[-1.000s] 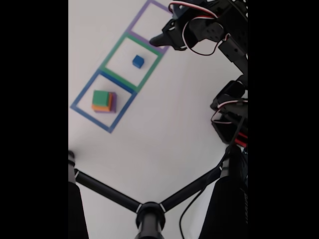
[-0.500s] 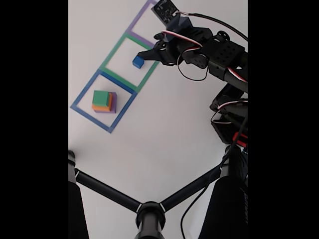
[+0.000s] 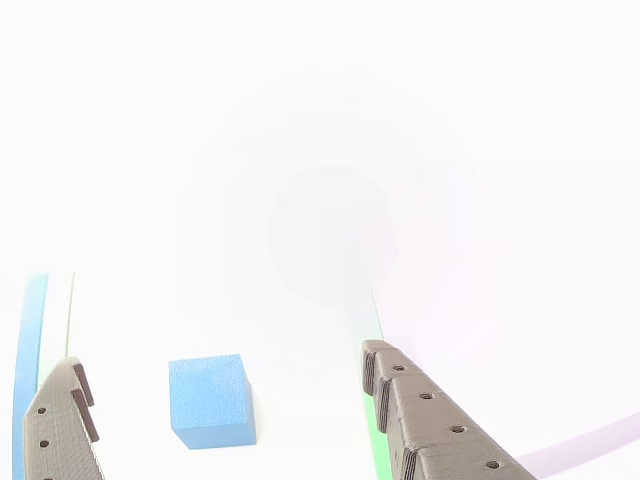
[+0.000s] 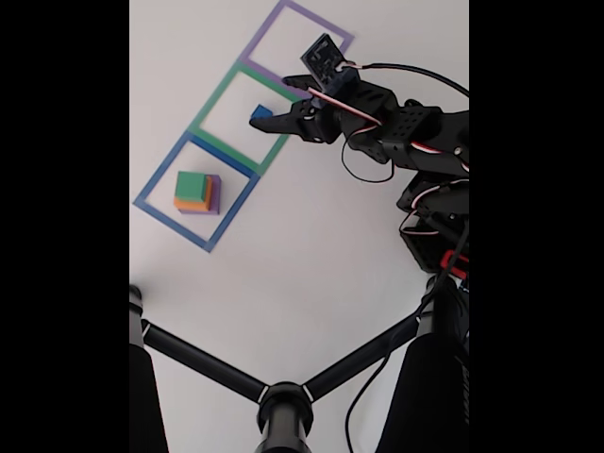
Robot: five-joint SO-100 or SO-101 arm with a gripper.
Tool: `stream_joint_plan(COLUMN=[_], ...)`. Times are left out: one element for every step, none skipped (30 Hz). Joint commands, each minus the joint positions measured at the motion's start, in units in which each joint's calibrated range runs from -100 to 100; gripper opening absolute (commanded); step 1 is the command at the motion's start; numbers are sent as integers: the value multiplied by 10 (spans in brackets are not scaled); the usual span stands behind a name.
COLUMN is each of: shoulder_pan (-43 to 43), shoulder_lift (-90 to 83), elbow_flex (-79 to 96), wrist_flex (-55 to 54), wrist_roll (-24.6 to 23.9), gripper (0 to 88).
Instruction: Tower of hanoi
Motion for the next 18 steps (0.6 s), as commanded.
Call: stream_joint_plan(shoulder_pan=[-2, -2, -2, -3, -5, -7, -8, -9, -10, -12, -14, -16, -20, -23, -26, -29, -31, -33], shoulder_lift=[58, 76, 96, 113, 132, 147, 164, 178, 191, 204, 216, 229, 243, 254, 268, 279, 292, 301], elbow_flex=[-1, -2, -3, -5, -7, -9, -9, -10, -12, -14, -14, -16, -18, -20, -25, -29, -35, -39], wrist_flex=[-97, -115, -135, -151, -168, -185, -200, -212, -224, -234, -245, -256, -267, -275, -283, -290, -298, -304], wrist_roll=[6, 6, 6, 6, 6, 6, 6, 6, 6, 6, 6, 6, 6, 6, 6, 6, 6, 6], gripper=[315, 315, 313, 312, 311, 310, 309, 308, 306, 304, 301, 300, 298, 295, 293, 290, 288, 286])
